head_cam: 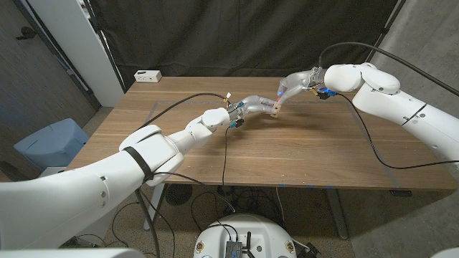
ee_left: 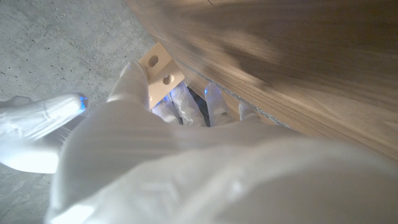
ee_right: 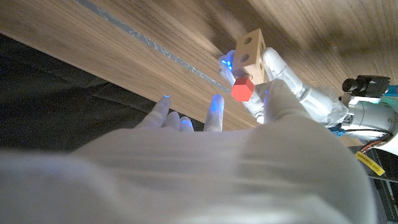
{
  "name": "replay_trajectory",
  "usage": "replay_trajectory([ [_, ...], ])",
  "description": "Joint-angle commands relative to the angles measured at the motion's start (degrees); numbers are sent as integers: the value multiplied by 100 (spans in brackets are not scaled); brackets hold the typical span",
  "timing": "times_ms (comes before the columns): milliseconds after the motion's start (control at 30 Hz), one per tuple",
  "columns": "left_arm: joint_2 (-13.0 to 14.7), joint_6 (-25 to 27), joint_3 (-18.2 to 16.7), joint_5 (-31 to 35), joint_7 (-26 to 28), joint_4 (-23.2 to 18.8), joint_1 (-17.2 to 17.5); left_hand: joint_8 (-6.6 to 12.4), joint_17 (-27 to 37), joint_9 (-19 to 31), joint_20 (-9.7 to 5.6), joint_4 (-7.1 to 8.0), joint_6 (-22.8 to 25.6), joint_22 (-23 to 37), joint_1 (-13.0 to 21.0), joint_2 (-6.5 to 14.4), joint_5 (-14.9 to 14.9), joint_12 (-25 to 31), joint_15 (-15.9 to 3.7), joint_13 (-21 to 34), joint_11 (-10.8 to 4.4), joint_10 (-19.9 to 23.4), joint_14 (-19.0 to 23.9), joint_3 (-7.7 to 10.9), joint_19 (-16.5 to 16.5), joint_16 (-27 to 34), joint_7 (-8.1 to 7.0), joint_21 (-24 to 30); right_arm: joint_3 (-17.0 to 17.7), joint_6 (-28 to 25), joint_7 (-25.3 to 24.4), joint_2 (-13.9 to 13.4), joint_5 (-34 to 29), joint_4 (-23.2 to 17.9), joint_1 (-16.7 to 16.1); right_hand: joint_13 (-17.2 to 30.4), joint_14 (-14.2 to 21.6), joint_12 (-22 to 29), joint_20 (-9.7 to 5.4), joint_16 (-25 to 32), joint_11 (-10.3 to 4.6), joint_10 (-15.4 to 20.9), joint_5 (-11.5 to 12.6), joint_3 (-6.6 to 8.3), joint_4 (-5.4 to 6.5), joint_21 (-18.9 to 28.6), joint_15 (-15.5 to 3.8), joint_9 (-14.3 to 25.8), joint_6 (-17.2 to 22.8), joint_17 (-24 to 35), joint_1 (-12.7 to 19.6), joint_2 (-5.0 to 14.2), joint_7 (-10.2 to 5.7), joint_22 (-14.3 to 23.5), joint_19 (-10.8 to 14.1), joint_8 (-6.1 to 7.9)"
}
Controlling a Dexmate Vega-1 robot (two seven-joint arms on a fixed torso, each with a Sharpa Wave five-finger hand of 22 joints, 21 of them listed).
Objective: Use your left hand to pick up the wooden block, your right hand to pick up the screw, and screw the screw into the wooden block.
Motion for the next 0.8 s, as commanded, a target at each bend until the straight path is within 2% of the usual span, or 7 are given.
replay_trajectory([
  [33,12,-16,-10,-1,-22,-14,15,32,10,25,-12,38,32,32,18,45,24,3,-16,8,-3,-18,7,5,18,11,0,15,33,25,-197,11,-99,43,-103,5,35,55,-65,51,-37,81,18,69,-2,42,-75,-53,209,6,160,-15,-44,20,84,26],
  [300,-8,30,0,7,-19,0,-6,35,10,25,-16,36,39,32,21,43,23,7,-18,6,-5,-9,12,5,19,12,-5,16,67,63,-355,27,-143,79,-155,-1,180,123,-120,102,-111,246,33,156,-4,72,-180,-175,661,-22,361,-28,-173,21,192,83],
  [800,-41,161,37,2,2,26,-58,33,11,25,-19,40,40,32,14,43,22,6,-20,4,-6,-10,15,2,17,14,-14,16,104,138,-515,53,-161,158,-192,-12,367,192,-225,155,-181,486,39,242,23,113,-314,-309,1240,-37,523,-66,-236,26,371,165],
])
